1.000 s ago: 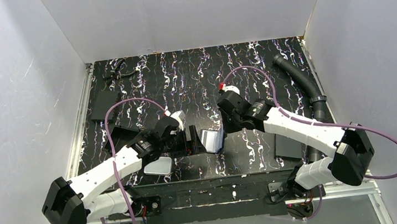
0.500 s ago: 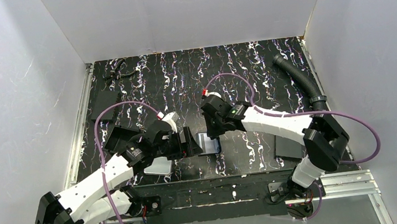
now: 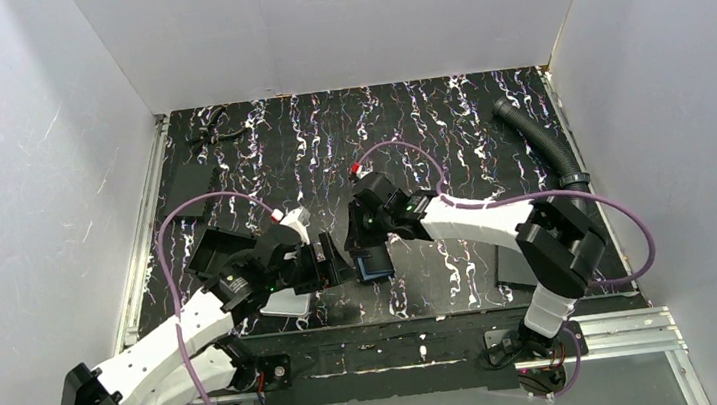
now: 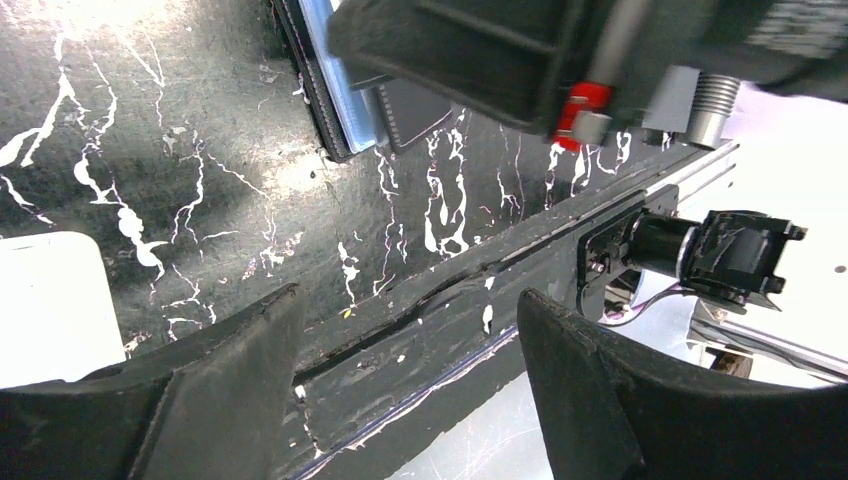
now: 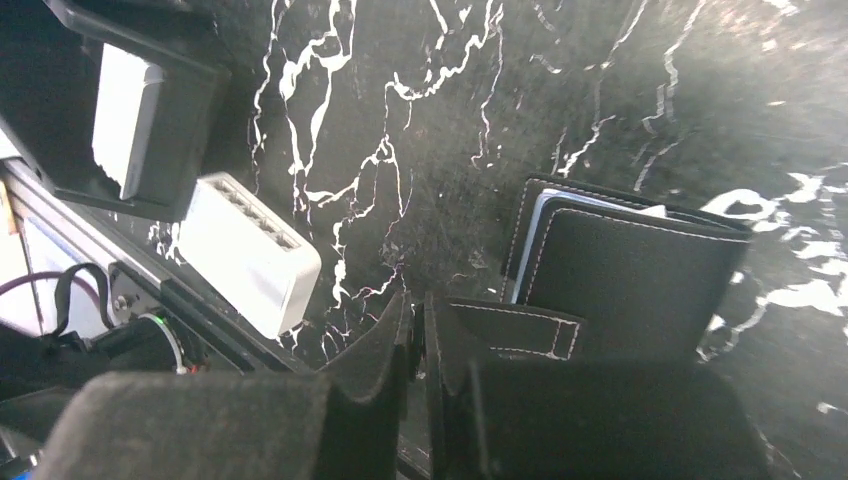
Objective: Put the credit cards into the card holder
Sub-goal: Close the card holder at the center of the board, then pick up the card holder from the center of the board.
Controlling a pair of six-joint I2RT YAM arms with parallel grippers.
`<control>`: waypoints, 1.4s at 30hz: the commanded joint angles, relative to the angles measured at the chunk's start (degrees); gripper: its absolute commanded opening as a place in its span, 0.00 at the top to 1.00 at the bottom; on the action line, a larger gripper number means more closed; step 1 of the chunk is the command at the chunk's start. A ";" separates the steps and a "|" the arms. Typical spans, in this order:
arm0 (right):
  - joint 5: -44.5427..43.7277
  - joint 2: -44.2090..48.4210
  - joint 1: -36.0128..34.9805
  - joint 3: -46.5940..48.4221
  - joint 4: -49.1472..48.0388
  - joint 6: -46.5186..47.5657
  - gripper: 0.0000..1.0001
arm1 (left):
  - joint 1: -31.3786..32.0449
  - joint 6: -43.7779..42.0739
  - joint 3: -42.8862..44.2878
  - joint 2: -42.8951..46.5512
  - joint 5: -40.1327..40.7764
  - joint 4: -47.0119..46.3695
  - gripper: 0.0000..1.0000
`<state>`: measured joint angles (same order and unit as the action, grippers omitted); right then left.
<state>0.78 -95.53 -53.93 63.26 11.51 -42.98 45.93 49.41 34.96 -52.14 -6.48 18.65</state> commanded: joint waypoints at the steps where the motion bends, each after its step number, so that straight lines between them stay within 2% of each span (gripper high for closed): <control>1: 5.41 -3.42 -0.30 -1.72 -8.42 -3.24 0.84 | -0.45 0.61 -0.70 5.18 2.65 2.58 0.25; 6: 9.00 -3.83 0.22 -2.42 -10.40 -2.81 0.74 | -0.50 0.66 -1.22 6.98 3.11 3.53 0.25; 11: 14.04 -4.56 0.45 -1.79 -11.80 -1.08 0.59 | -0.57 0.78 -1.44 6.43 2.80 2.88 0.25; 17: 11.03 -0.13 0.41 3.00 3.15 8.56 0.29 | -0.57 0.43 -0.69 5.99 3.07 3.61 0.25; 21: 9.89 4.08 0.02 5.24 10.86 14.05 0.17 | -0.52 0.13 -0.17 7.41 4.00 4.90 0.25; 24: 8.43 8.15 -0.19 3.20 11.88 16.22 0.07 | -0.65 -0.09 0.11 8.76 4.65 6.19 0.25; 28: 2.73 7.73 -2.31 1.39 12.36 17.98 0.04 | -0.60 0.05 -0.07 9.71 4.90 6.98 0.25; 32: -15.52 3.45 -8.76 4.75 16.56 18.07 0.04 | -0.59 0.31 0.02 10.20 5.01 7.80 0.25; 36: -29.16 -1.70 -14.06 7.99 20.96 17.93 0.03 | -0.63 0.66 -0.48 12.06 5.67 9.15 0.25; 42: -35.44 -7.24 -18.36 9.55 21.32 18.06 0.04 | -0.66 1.30 -1.21 14.26 5.69 10.59 0.25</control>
<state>-24.60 -100.57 -70.63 69.56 30.98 -25.17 45.54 50.26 34.11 -39.29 -2.22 26.85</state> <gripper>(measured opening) 0.968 0.750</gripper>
